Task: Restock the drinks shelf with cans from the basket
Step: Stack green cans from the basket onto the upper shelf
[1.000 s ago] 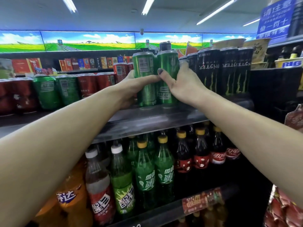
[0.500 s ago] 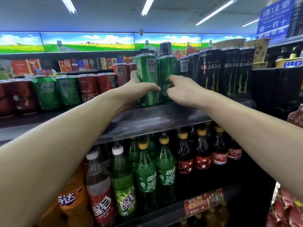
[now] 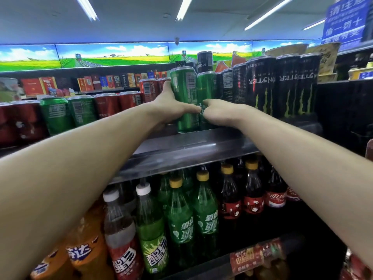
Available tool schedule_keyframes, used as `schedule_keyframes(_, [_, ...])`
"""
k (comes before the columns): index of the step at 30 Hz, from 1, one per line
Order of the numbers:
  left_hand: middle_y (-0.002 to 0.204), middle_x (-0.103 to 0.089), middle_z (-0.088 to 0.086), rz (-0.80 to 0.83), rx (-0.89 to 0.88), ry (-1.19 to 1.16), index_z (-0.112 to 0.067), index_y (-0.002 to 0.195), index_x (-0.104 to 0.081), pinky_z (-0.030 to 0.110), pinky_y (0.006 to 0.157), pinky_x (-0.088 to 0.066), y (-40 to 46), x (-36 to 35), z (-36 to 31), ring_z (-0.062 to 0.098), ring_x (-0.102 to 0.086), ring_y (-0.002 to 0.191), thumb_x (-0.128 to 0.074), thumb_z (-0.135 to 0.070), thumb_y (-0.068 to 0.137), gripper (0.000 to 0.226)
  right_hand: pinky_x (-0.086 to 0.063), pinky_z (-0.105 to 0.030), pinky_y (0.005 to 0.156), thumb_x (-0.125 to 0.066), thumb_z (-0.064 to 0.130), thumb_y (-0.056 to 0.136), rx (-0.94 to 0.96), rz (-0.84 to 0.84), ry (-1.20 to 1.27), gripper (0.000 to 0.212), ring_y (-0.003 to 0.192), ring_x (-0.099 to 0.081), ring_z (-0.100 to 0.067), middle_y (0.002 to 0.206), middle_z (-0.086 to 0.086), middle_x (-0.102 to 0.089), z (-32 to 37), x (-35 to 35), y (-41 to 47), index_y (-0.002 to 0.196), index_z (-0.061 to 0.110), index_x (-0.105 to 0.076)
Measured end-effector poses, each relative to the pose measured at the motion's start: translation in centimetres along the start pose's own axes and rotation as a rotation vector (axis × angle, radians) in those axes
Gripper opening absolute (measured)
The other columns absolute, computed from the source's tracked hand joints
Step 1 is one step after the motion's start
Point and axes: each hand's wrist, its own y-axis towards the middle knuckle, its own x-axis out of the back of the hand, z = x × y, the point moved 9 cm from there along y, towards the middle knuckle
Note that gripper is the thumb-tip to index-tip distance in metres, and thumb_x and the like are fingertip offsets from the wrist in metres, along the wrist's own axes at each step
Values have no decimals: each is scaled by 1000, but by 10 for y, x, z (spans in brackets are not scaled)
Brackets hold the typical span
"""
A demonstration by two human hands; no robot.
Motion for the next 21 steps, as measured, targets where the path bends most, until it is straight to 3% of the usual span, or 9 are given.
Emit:
schedule_keyframes(2, [121,-67,10,-1,32,-34,-19,141,-32,46,95,-61,2,-5,0,25,-71,106,-94,-16,74,92,-28,-34,119,-37,16,104,16,2,11,59,152,-30,-31,166,-16,-28,0,0,1,161,5,-23])
schedule_keyframes(5, [125,-63,8,-7,67,30,-19,154,-20,42,101,-57,7,-11,-2,26,-68,111,-93,-27,76,107,-36,-37,113,-39,12,100,7,-31,35,57,146,-38,-33,161,-17,-36,-3,3,0,157,7,-31])
schedule_keyframes(8, [126,-55,8,10,81,189,-15,161,1,31,94,-49,14,-20,-7,25,-59,110,-81,-36,89,110,-43,-31,88,-42,10,99,19,-136,49,47,118,-54,-34,145,-20,-51,-3,13,-2,146,6,-44])
schedule_keyframes(11, [148,-49,19,1,132,309,-10,162,14,41,108,-45,19,-30,-10,36,-53,131,-71,-42,96,112,-41,-31,79,-43,7,97,39,-167,61,43,98,-49,-30,136,-20,-56,-2,15,-5,139,5,-50])
schedule_keyframes(15, [157,-40,28,-88,107,482,-1,163,-3,50,115,-36,26,-33,-16,44,-44,142,-67,-38,99,98,-40,-30,76,-44,6,95,49,-166,71,39,95,-50,-29,132,-18,-58,-1,15,-9,133,5,-54])
schedule_keyframes(18, [157,-38,31,-92,104,530,0,163,1,52,116,-33,26,-38,-18,47,-42,143,-65,-34,100,97,-41,-33,75,-46,9,97,37,-201,98,34,97,-53,-31,131,-20,-57,-1,17,-12,130,3,-51])
schedule_keyframes(21, [158,-38,31,-66,117,540,-1,163,1,53,116,-34,22,-38,-17,46,-42,143,-64,-34,101,97,-48,-41,83,-52,13,97,37,-322,125,42,111,-58,-37,133,-20,-55,-1,27,-17,137,4,-43])
